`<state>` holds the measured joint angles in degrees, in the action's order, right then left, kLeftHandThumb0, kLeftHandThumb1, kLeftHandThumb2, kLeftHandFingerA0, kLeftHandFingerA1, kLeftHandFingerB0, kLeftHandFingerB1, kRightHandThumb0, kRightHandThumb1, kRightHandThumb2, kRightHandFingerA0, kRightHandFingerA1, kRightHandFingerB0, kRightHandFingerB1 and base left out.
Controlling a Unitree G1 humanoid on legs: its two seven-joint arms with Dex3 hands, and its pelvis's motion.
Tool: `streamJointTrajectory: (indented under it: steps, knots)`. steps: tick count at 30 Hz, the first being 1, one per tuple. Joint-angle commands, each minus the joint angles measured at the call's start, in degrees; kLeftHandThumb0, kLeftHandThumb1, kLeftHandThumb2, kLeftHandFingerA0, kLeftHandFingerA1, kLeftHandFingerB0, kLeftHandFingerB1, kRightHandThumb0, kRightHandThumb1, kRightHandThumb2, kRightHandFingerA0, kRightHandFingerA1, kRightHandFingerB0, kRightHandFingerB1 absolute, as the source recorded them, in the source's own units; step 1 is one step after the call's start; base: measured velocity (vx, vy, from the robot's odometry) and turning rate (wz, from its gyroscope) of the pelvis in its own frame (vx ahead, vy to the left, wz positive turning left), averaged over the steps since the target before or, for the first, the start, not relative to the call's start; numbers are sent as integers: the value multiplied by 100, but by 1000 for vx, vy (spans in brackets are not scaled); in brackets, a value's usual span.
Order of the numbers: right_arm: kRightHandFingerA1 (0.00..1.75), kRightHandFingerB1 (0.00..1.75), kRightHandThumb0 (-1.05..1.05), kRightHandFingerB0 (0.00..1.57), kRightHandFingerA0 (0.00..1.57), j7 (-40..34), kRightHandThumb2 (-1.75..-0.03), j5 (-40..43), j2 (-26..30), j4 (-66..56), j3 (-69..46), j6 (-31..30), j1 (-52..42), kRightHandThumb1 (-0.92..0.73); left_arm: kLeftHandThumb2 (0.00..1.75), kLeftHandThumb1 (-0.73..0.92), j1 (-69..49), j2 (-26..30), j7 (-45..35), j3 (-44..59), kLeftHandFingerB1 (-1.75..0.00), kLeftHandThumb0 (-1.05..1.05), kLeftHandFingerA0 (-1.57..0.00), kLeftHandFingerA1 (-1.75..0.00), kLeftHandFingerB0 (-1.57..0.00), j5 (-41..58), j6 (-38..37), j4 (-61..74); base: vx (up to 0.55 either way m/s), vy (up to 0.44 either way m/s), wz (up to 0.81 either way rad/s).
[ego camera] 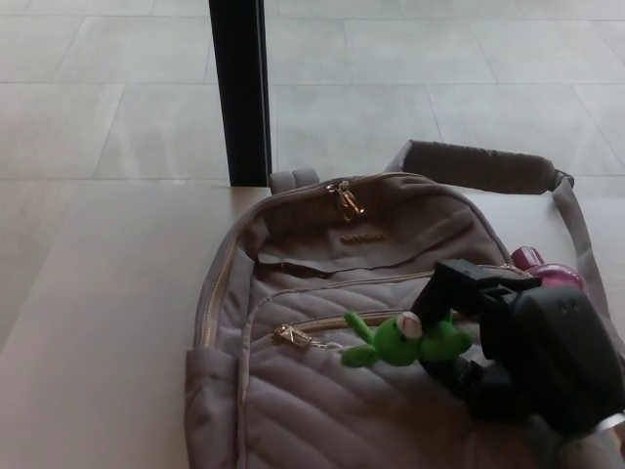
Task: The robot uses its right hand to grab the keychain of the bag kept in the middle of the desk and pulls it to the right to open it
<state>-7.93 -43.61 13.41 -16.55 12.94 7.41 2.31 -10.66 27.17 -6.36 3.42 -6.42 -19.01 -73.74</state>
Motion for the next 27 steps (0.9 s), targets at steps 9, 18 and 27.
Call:
streamJointTrajectory:
  steps: [9, 18, 27]
  knots:
    - [175, 156, -25, 78, 96, 461, -112, 147, 921, 219, -548, 64, 390, -52, 67, 88, -24, 183, 135, -136, -44, -78, -79, -61, -70, -181, -112, -22, 0, 0, 0]
    - [137, 117, -33, 93, 122, 689, -112, 439, 1238, 292, -760, 202, 385, -53, 67, 89, -95, 165, 99, -85, -46, -78, -80, -66, -74, -80, -146, 25, 0, 0, 0]
    - [175, 148, -18, 77, 94, 581, -105, 376, 1908, 985, -1220, 356, 530, -50, 68, 92, -104, 182, 152, -169, -44, -79, -80, -59, -68, -144, -155, 44, 0, 0, 0]
